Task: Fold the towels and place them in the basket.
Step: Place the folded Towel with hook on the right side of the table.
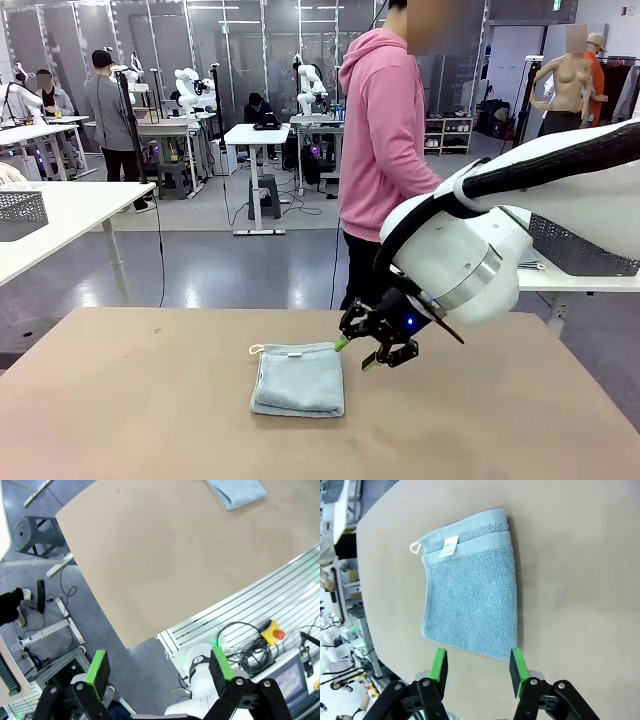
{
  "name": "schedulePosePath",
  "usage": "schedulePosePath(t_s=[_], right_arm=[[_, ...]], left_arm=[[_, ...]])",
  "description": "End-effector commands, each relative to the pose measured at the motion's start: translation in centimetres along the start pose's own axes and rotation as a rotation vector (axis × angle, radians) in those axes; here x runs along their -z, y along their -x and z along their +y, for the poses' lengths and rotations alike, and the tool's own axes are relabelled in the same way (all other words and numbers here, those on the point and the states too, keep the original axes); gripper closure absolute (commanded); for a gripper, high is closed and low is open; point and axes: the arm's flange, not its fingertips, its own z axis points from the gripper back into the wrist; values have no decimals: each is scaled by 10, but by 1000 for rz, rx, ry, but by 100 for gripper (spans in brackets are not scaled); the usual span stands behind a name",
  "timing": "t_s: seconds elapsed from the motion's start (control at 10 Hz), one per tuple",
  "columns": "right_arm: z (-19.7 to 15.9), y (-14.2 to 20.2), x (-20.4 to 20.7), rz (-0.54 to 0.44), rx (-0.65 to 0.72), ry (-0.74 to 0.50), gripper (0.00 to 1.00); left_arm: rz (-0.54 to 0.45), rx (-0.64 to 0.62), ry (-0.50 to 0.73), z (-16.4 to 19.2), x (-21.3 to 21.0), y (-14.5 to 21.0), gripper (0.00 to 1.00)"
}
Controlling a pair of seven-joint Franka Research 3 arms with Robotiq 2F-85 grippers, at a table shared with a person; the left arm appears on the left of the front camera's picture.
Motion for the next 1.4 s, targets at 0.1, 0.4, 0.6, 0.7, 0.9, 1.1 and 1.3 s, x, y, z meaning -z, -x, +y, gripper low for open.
schedulePosePath(t_s=[0.1,0.4,0.6,0.7,0.9,1.1,1.3], right_arm=[[-21,-9,33,-35,7,-46,37],[-37,-21,51,-59,-4,-57,37],[-39,-28,63,-56,-4,-68,37],[-40,-30,70,-53,-2,-84,37],[-41,-34,79,-56,-1,-77,37],[-42,-37,91,-49,-15,-65,37],[-38,-38,99,-57,-21,-83,37]], left_arm=[[1,-5,-8,-1,-1,1,0],[1,-5,-8,-1,-1,1,0],[1,-5,-8,-1,-1,1,0],[1,-5,-8,-1,-1,1,0],[1,-5,-8,-1,-1,1,0],[1,-5,-8,-1,-1,1,0],[1,-5,-8,-1,-1,1,0]])
